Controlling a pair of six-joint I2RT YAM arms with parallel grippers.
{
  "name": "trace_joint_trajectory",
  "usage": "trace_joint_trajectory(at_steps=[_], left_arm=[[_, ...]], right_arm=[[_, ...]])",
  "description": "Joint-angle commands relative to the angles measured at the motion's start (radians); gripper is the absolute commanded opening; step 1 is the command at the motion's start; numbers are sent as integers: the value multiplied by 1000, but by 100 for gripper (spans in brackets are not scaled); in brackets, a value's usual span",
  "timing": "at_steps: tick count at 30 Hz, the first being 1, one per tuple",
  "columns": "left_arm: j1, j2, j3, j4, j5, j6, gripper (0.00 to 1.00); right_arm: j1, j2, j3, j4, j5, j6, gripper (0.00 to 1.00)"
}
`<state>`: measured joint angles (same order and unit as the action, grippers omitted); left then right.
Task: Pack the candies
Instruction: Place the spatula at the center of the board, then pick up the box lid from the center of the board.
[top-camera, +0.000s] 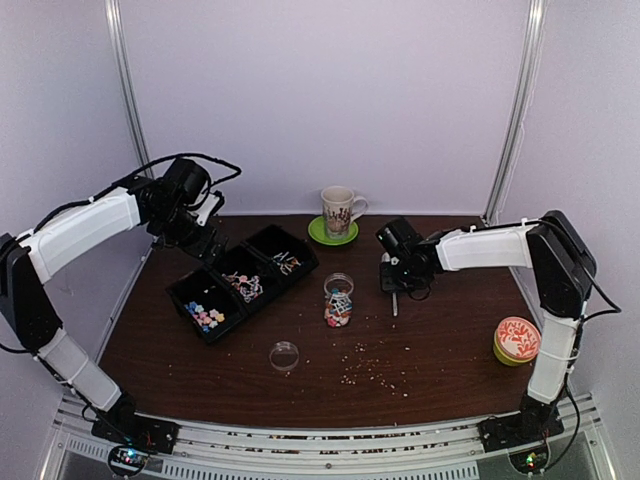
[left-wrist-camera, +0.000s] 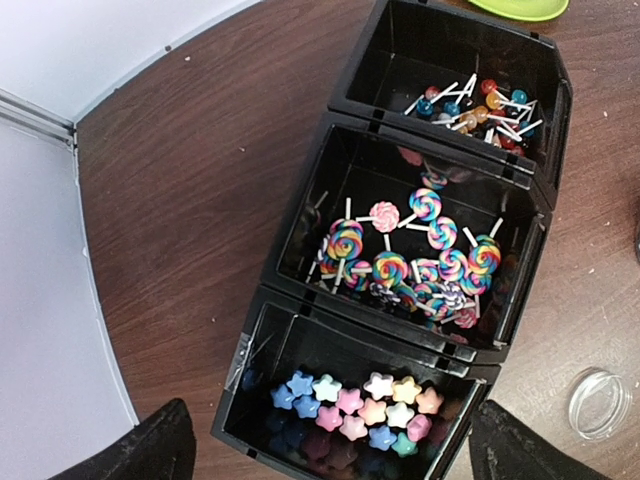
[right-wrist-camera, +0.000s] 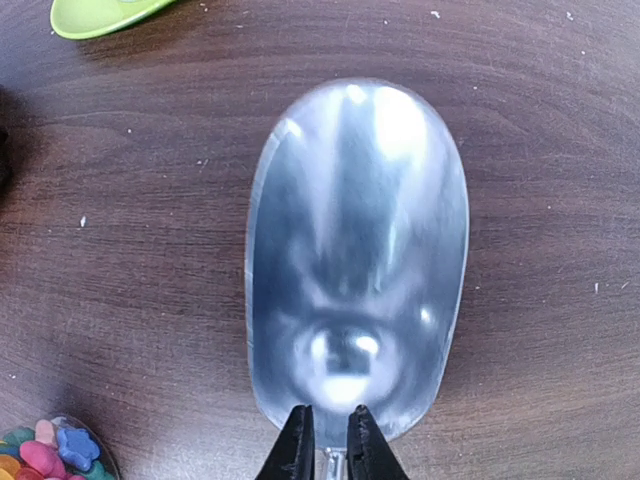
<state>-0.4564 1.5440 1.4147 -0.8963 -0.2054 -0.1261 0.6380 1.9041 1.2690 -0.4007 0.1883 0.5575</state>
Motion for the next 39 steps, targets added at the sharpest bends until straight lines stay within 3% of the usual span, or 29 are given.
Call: trace_joint_trajectory(at_steps=[1, 9, 12, 17, 23, 28, 39], left_arm=[[-4, 9, -12, 69, 8, -14, 98], [-4, -12, -33, 91, 4, -19, 98], [-4, -16, -38, 95, -7, -17, 98], [-4, -21, -46, 102, -5, -18, 98], [-13, -36, -31, 104, 51, -22, 98], [-87, -97, -47, 122, 40, -43, 98], [-302, -172, -244, 253, 77, -51, 98]], right_arm=[[-1, 18, -2, -12, -4, 16, 12], [7, -4, 14, -41, 28, -8, 18], [16, -40, 15, -54, 46, -36, 26], [39, -150, -41, -21, 53, -101, 49], [67, -283, -118, 1, 47, -197, 59], [103, -407, -185, 18, 46, -254, 70], [144, -630, -351, 55, 68, -304, 97]])
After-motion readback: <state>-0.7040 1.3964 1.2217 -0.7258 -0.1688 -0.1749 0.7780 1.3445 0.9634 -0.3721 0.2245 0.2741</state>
